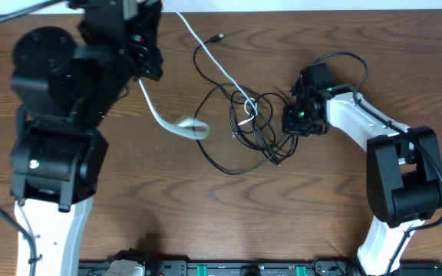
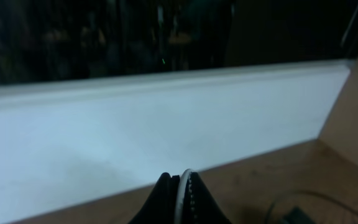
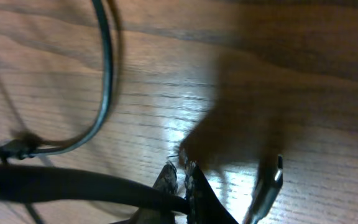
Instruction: Untangle cables
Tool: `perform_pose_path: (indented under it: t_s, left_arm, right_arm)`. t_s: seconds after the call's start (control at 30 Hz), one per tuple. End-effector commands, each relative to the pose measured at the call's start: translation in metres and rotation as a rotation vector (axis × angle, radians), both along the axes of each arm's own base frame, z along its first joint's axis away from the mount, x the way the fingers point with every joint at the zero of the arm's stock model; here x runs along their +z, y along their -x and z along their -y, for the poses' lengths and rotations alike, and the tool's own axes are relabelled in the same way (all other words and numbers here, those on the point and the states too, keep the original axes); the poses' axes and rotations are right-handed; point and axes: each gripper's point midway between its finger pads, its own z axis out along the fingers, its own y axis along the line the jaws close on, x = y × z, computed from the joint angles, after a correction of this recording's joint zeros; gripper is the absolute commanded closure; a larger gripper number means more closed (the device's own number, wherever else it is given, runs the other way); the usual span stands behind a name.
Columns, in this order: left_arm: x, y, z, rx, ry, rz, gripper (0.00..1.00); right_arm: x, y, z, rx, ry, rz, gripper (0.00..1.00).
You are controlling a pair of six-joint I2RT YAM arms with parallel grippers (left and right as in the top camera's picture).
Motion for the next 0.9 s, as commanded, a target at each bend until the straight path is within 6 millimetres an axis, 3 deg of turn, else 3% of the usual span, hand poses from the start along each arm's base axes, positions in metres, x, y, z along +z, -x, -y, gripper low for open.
perform_pose_path:
  t_s: [0.0,0.1,0.2,0.23,0.33,0.53,0.6,0.7,0.87]
  left_arm:
    - [0.040,0.015,-0.007,0.011,0.026,0.100,0.93]
    - [0.057,0.022,-0.008,0.010,0.033,0.138,0.93]
    - [0.048,0.022,-0.007,0.006,0.062,0.085,0.93]
    - [0.034,0.022,0.000,-0.032,0.059,0.025,0.93]
    - [-0.012,0.017,0.013,-0.100,0.040,-0.158,0.93]
    - [-0.110,-0.003,0.017,-0.094,-0.015,-0.528,0.93]
    - [-0.129,-0.008,0.017,-0.092,-0.022,-0.596,0.93]
    - [-0.143,-0.015,0.019,-0.090,-0.028,-0.640,0.93]
    - [-0.141,-0.014,0.019,-0.094,-0.026,-0.634,0.93]
  right_arm:
    - [-0.009,0.001,0.009,-0.030,0.023,-0.024,0.96]
    - [-0.008,0.001,0.010,-0.033,0.023,-0.024,0.94]
    - [-0.004,0.001,0.001,0.042,-0.025,-0.004,0.86]
    - [0.006,0.002,-0.011,0.103,-0.092,0.012,0.77]
    - [0.037,-0.003,-0.025,0.152,-0.178,0.062,0.63]
    - [0.116,-0.013,-0.028,0.173,-0.199,0.247,0.41]
    - [0.134,-0.011,-0.028,0.177,-0.204,0.290,0.41]
    - [0.138,-0.009,-0.034,0.194,-0.208,0.299,0.40]
    - [0.117,-0.016,-0.053,0.239,-0.193,0.306,0.41]
